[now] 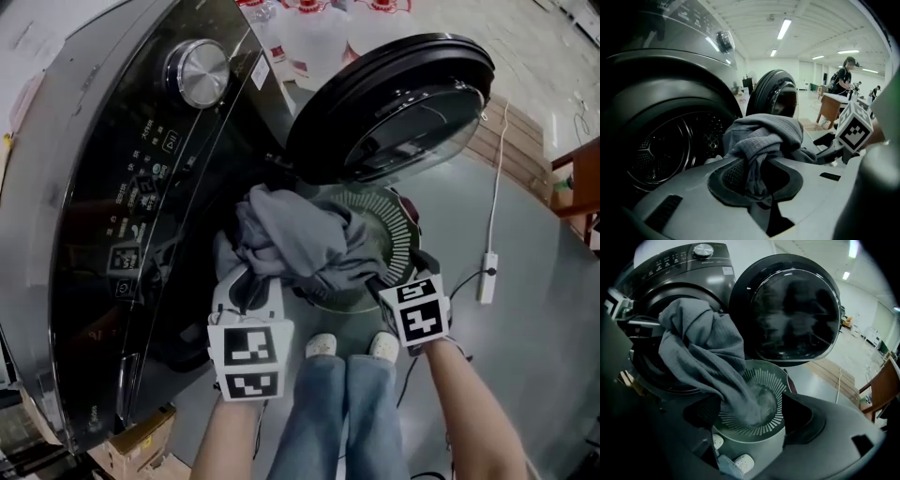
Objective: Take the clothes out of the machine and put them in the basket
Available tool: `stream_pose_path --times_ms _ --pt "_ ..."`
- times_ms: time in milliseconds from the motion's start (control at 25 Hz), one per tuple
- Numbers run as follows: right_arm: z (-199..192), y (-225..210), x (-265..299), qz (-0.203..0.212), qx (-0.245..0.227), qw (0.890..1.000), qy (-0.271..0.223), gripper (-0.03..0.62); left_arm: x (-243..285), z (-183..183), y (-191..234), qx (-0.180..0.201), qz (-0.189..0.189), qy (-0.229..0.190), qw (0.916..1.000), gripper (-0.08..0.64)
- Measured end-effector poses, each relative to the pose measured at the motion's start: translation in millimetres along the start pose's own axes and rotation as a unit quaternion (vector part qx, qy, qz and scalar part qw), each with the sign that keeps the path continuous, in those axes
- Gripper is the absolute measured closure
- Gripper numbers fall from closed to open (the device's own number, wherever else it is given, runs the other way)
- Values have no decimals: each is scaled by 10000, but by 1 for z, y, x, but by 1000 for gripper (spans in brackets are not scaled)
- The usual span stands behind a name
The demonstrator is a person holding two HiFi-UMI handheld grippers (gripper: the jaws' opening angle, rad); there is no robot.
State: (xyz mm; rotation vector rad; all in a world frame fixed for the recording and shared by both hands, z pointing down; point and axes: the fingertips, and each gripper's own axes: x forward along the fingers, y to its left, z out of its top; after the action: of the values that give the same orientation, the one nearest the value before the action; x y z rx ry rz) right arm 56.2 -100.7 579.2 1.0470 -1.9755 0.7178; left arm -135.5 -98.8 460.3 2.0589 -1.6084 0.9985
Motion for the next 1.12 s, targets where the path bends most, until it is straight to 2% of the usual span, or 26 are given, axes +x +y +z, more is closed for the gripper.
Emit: stream_pose_path --times_ms 200,320,400,560,680,800,840,920,960,1120 --pt "-3 15 1 396 -294 9988 -29 151 4 9 -13 -17 -320 -10 9995 494" --pt "0 35 -1 819 -551 9950 -139 123 9 8 -19 -64 -575 103 9983 494" --pt "10 53 -5 1132 -801 9896 -390 115 12 9 -24 3 -722 174 9972 494" --pt "46 87 -16 1504 -1307 9722 -1229 117 15 9 -31 60 -1004 357 9943 494" --pt "69 100 -17 1627 -1108 9686 -1520 117 18 6 -37 125 -1306 534 9899 494" --pt "79 95 -4 1433 -936 9765 -1308 118 20 4 -46 124 -1825 593 9813 494" --pt "80 93 -2 1395 -953 9783 -1196 157 20 4 -49 121 -1947 581 9791 494" --pt "82 96 -3 1442 -976 9786 -1100 396 22 4 -49 45 -2033 550 9776 492" --pt "82 98 -4 1492 -924 9782 -1106 446 23 5 -48 -10 -2030 525 9778 492" --pt "79 95 -11 1629 -498 9784 -1172 474 25 4 -46 124 -2017 385 9786 415"
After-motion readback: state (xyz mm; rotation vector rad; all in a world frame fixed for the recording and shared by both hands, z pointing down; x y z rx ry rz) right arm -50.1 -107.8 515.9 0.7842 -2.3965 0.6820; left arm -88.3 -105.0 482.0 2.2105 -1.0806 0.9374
